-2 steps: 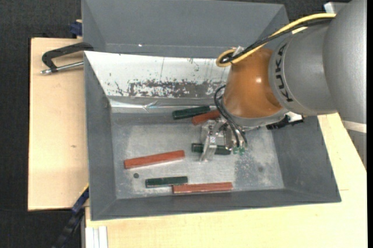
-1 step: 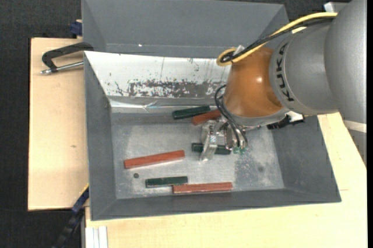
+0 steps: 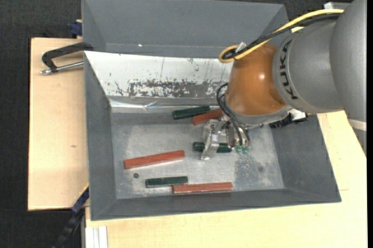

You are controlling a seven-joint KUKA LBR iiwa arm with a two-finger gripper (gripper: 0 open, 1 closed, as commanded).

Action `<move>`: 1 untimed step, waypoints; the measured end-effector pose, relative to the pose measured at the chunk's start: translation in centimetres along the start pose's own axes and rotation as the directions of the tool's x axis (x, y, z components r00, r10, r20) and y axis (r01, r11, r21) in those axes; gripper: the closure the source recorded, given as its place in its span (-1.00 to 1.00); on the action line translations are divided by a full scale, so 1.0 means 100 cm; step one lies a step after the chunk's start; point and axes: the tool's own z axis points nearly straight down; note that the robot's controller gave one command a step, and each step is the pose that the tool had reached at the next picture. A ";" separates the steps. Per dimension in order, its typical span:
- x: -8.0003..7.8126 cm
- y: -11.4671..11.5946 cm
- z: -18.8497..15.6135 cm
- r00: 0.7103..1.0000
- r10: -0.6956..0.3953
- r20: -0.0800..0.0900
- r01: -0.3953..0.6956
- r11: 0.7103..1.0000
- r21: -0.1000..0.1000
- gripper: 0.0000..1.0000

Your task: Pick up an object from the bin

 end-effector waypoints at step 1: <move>0.001 0.000 -0.021 1.000 -0.001 -0.004 0.001 1.000 0.001 1.00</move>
Offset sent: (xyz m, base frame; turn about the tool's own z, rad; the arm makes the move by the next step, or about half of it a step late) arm -0.0001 -0.0001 0.0386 0.0000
